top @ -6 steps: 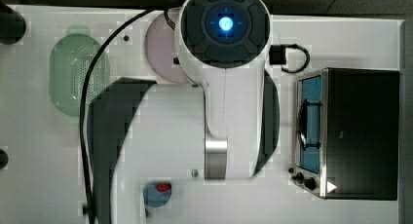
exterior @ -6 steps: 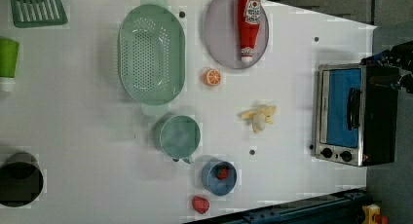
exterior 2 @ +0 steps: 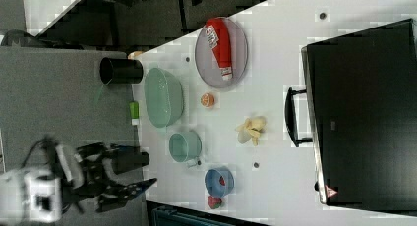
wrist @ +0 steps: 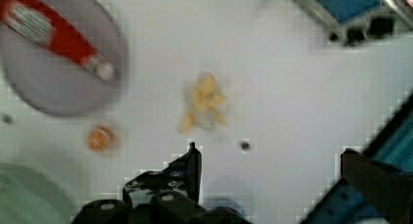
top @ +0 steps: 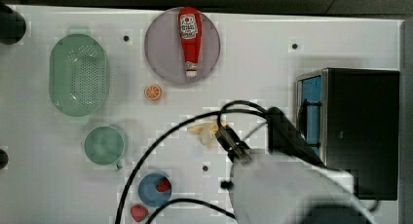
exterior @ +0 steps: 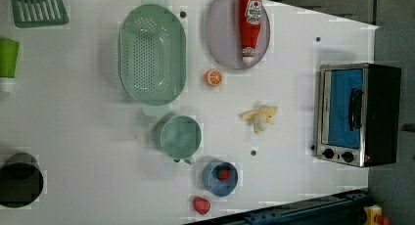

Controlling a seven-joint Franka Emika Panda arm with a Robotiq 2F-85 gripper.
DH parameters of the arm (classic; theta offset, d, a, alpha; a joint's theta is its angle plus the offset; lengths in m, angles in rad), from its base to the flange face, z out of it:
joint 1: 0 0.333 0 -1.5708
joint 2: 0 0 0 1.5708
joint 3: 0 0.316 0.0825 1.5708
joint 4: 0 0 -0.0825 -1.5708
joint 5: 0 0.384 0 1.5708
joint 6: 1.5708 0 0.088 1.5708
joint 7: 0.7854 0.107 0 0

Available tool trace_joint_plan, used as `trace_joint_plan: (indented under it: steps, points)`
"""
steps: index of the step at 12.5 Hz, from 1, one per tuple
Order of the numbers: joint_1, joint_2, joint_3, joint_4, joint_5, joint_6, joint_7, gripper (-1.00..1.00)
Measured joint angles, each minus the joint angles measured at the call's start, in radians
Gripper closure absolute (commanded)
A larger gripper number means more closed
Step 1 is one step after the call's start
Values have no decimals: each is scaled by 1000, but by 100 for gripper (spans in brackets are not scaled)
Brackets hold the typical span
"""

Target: Pick banana from table and place on oven.

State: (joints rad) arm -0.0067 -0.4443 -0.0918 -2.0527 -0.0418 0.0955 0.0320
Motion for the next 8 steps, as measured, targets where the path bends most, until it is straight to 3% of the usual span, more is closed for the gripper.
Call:
trace_joint_plan:
  steps: [2,5,8]
  points:
    - [-21,-10,8,20,4,12,10,-100]
    - [-18,86,19,2,23,121,13,-100]
    - [-9,214,35,-143,-6,292,17,-100]
